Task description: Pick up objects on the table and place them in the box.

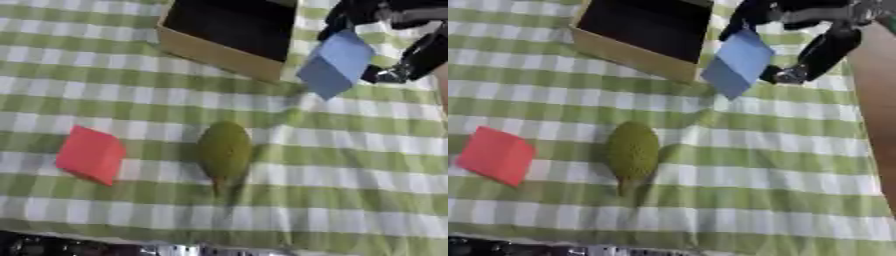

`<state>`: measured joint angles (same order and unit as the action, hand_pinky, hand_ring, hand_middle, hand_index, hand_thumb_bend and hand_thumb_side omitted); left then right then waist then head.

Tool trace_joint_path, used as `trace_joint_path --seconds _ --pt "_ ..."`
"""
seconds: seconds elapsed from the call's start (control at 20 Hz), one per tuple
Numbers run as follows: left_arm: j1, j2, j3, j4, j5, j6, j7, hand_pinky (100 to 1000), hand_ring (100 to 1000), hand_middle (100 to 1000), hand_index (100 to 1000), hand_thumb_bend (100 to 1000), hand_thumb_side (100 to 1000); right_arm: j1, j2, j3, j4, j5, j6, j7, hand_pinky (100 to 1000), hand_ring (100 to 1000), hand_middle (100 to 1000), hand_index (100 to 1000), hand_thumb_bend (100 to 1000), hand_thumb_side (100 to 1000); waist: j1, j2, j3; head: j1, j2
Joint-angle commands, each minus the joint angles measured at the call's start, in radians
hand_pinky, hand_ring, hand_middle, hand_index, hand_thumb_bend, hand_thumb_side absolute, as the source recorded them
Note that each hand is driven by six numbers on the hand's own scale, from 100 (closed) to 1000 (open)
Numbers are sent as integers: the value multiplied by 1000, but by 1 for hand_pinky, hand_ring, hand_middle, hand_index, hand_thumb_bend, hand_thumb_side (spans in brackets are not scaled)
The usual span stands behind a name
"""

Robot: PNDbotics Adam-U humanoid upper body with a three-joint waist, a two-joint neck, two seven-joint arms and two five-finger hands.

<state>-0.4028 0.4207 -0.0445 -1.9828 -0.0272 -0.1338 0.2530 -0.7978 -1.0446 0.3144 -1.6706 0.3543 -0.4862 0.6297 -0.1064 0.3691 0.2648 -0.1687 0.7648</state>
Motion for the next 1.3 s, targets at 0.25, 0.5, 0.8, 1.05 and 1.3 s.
trace_joint_path --seconds 0.25,0.5,0.8,1.05,1.3 --pt "-12 25 5 -17 6 0 -4 793 746 790 900 149 689 -146 89 -27 167 63 21 -9 908 868 524 728 100 260 19 -13 6 -5 -30" --pt "-25 30 -1 -17 7 -4 -10 794 746 790 900 147 688 -229 158 -47 293 133 8 -25 907 867 531 732 100 265 15 -2 22 -18 -58" --pt "-37 35 -4 -17 7 -6 -15 794 746 791 901 141 693 -273 208 -82 426 220 -9 -59 904 868 534 732 100 269 1 17 50 -37 -87" --pt "-48 35 -5 -17 8 -7 -16 795 746 791 901 139 694 -292 249 -92 514 297 -20 -98 904 871 542 738 100 267 -5 33 67 -51 -113" --pt "-53 32 -5 -17 9 -7 -17 795 746 792 901 137 687 -293 283 -87 559 371 -48 -139 905 885 575 755 100 258 -5 40 71 -57 -122"
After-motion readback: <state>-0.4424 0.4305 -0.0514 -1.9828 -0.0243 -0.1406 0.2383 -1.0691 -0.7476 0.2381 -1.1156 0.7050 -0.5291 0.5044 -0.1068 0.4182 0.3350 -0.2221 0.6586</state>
